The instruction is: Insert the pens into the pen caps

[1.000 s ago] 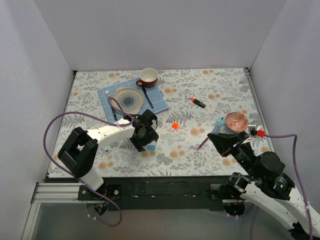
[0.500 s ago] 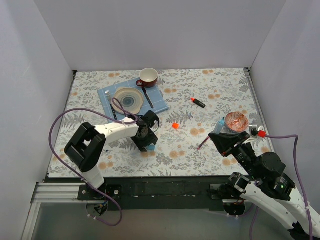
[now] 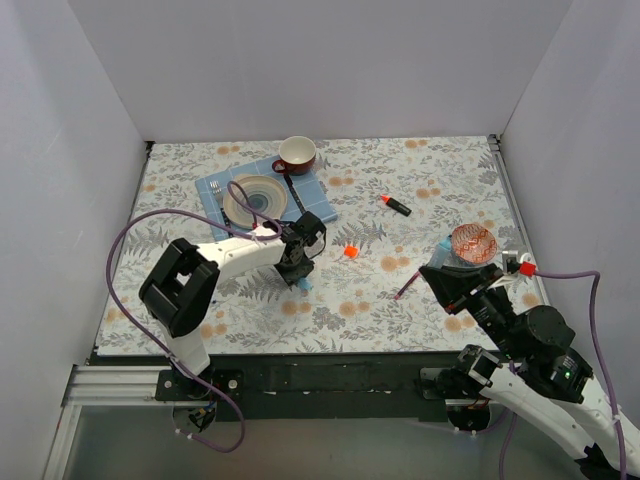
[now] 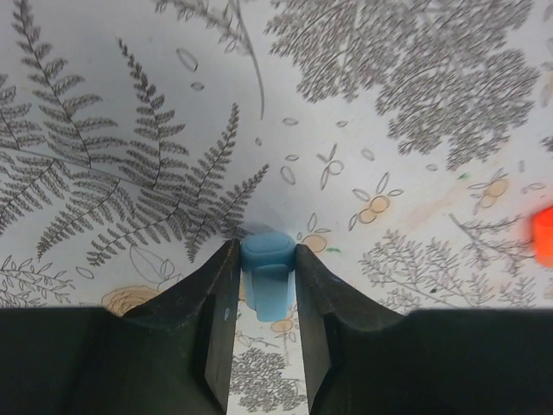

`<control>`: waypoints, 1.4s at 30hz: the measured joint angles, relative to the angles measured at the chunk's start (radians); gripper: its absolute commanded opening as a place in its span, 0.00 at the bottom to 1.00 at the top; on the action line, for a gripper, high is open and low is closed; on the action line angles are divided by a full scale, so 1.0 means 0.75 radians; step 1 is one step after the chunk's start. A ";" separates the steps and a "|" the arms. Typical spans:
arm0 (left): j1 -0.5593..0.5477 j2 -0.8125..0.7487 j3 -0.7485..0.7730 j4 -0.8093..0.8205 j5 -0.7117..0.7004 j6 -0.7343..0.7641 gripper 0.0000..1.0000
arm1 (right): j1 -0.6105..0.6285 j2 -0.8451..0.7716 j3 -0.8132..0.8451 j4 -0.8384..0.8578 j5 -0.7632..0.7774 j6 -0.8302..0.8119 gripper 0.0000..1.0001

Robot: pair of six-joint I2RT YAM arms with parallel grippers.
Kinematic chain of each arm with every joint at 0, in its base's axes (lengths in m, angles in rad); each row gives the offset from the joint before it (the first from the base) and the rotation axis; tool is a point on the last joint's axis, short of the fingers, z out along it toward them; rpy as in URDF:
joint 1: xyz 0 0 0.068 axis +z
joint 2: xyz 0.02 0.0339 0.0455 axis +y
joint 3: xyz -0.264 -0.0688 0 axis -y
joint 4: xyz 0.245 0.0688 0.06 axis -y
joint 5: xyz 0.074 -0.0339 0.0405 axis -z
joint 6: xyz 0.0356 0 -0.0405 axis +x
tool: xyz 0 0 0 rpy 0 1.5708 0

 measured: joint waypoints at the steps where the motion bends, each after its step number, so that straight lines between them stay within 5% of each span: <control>1: 0.002 0.006 0.021 -0.009 -0.030 0.000 0.28 | 0.000 -0.001 0.003 -0.004 0.000 0.000 0.01; 10: 0.054 0.012 0.077 0.068 -0.226 0.025 0.26 | 0.000 -0.002 0.023 -0.024 0.001 -0.001 0.01; 19: 0.083 0.164 0.159 0.072 -0.276 0.294 0.19 | 0.000 0.001 0.026 -0.024 -0.003 -0.001 0.01; 26: 0.082 0.188 0.180 0.087 -0.239 0.511 0.45 | 0.000 0.018 0.038 -0.022 -0.016 -0.001 0.01; 30: 0.082 0.188 0.179 0.086 -0.230 0.576 0.51 | 0.000 0.019 0.038 -0.022 -0.016 -0.001 0.01; 42: 0.083 0.189 0.186 0.047 -0.191 0.580 0.41 | 0.000 0.017 0.038 -0.022 -0.016 0.000 0.01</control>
